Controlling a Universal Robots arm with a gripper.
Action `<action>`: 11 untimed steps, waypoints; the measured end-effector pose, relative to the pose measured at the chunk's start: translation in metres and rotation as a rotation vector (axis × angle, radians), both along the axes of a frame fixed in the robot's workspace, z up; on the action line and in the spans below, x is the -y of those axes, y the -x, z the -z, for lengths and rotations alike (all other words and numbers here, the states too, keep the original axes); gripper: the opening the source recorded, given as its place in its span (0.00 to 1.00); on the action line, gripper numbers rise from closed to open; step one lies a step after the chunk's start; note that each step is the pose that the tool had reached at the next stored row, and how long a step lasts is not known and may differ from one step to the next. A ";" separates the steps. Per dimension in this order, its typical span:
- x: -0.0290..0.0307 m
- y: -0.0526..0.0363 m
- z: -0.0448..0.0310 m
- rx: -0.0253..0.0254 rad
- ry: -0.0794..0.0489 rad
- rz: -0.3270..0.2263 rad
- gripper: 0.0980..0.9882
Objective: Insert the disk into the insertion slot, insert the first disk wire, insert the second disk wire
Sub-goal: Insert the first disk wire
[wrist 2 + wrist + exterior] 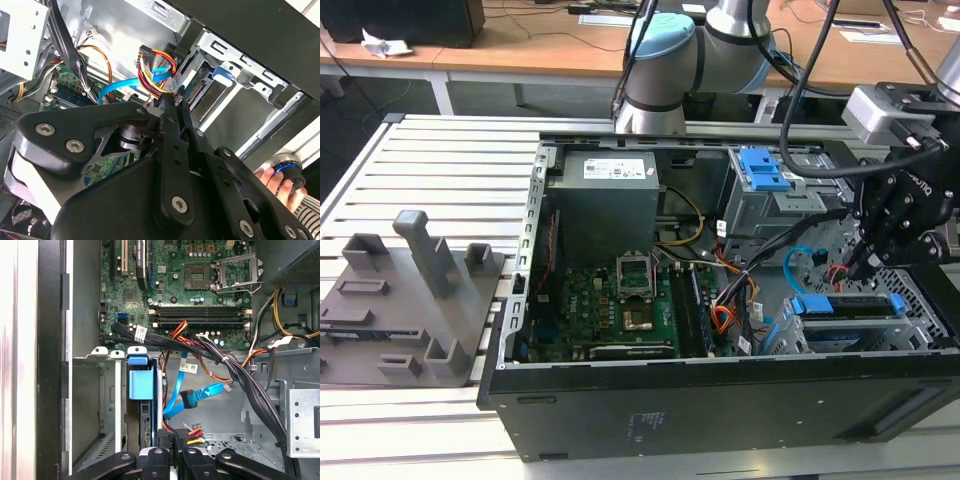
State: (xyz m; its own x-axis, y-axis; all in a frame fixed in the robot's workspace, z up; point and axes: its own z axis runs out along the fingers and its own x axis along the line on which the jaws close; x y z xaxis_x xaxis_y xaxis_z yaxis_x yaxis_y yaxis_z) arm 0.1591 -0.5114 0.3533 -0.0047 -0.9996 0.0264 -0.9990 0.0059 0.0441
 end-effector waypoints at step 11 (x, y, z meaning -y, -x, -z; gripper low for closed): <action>0.0057 -0.0014 0.0075 0.0001 0.000 0.000 0.07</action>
State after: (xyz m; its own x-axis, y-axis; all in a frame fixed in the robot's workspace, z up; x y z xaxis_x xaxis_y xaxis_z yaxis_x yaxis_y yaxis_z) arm 0.1605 -0.5171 0.3458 -0.0047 -0.9996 0.0267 -0.9990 0.0059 0.0440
